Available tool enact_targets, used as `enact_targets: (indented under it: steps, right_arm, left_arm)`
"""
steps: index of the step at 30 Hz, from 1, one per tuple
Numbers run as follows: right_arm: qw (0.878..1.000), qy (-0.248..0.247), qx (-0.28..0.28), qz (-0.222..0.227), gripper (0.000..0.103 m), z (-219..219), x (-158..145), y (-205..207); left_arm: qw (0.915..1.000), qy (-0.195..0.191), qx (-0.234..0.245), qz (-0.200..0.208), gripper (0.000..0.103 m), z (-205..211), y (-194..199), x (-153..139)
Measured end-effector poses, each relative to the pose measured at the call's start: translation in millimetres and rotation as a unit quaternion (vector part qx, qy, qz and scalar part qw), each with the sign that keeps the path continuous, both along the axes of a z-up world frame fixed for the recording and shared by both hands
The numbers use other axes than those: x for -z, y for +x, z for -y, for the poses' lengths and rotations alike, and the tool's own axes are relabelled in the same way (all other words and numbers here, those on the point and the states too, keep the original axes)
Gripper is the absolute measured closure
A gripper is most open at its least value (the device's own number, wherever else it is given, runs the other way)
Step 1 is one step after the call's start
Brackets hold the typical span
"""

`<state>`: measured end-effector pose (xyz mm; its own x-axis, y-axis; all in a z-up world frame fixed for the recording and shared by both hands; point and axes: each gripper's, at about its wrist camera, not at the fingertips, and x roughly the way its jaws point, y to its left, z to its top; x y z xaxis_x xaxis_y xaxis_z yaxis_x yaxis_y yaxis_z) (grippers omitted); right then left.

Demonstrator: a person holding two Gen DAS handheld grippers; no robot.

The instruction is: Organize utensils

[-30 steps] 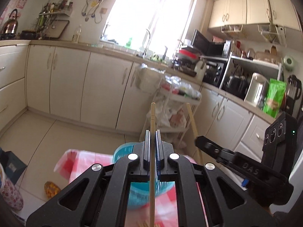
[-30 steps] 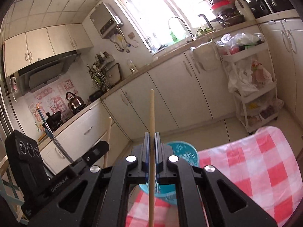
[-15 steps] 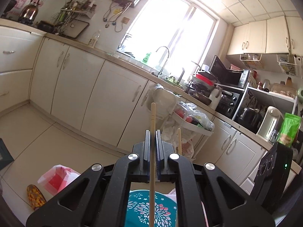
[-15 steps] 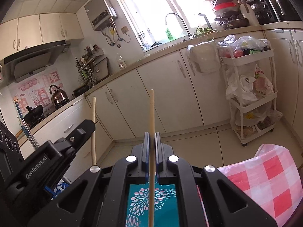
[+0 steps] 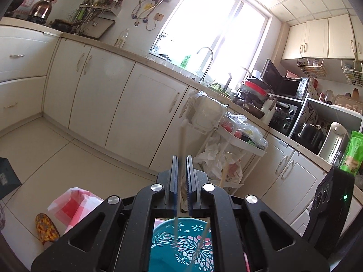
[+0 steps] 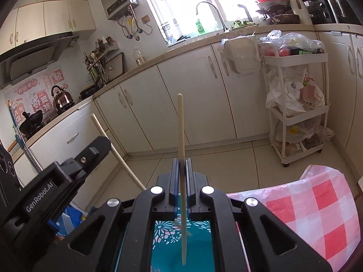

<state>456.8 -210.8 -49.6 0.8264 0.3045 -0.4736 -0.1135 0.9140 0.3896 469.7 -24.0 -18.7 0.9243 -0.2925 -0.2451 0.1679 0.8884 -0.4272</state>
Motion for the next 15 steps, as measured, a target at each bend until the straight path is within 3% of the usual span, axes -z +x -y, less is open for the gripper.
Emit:
enact_targets:
  steps: [6, 11, 15]
  right_arm:
    - [1.000, -0.009, -0.004, -0.010, 0.080, 1, 1, -6]
    - [1.000, 0.001, 0.020, -0.001, 0.071, 19, -11, -23]
    - [0.998, 0.017, 0.056, 0.023, 0.064, 43, -24, -60]
  left_arm:
    - [0.9995, 0.020, 0.004, -0.023, 0.092, -1, -3, 1]
    - [0.9993, 0.014, -0.011, -0.033, 0.068, -16, -21, -2]
    - [0.9988, 0.013, -0.026, -0.039, 0.059, -33, -49, -6]
